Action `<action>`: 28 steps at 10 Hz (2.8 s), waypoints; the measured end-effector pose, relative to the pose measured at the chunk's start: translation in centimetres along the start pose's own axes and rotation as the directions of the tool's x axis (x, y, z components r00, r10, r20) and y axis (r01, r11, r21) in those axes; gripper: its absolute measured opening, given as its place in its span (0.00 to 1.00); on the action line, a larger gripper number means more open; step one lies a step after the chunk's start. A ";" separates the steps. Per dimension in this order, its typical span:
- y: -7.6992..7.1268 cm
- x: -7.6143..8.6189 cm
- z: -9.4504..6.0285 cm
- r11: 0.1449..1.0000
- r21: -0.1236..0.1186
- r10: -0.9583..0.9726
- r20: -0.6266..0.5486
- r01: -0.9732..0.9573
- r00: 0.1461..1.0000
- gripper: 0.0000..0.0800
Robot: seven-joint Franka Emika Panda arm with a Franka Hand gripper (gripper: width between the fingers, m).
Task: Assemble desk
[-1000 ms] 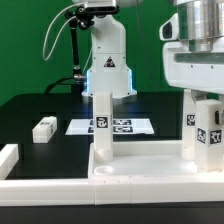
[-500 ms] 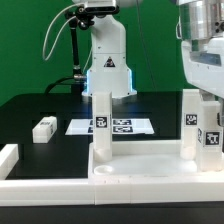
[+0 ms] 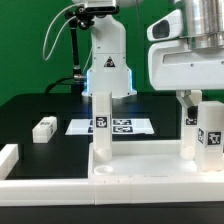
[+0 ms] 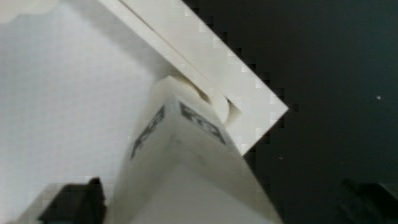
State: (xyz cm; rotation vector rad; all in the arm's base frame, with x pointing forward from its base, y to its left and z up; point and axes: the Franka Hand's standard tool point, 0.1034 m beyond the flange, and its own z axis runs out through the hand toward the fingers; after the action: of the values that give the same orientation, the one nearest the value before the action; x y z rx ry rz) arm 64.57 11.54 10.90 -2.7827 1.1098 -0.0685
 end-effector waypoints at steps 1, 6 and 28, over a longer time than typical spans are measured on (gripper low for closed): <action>0.0 0.0 0.0 0.999 0.000 -0.042 0.000 0.042 0.999 0.81; 0.4 -1.3 1.0 0.814 -0.050 -0.576 0.045 0.578 0.816 0.81; 0.4 -1.1 1.4 0.991 0.040 0.130 -0.072 -0.127 0.989 0.81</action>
Offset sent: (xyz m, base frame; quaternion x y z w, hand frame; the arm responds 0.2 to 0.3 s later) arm 0.0014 0.0498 -0.0112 -0.0304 -0.1707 -0.5081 0.8436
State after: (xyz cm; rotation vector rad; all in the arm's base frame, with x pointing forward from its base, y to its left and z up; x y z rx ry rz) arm 63.61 12.13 9.49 -2.6906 1.2898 -0.1769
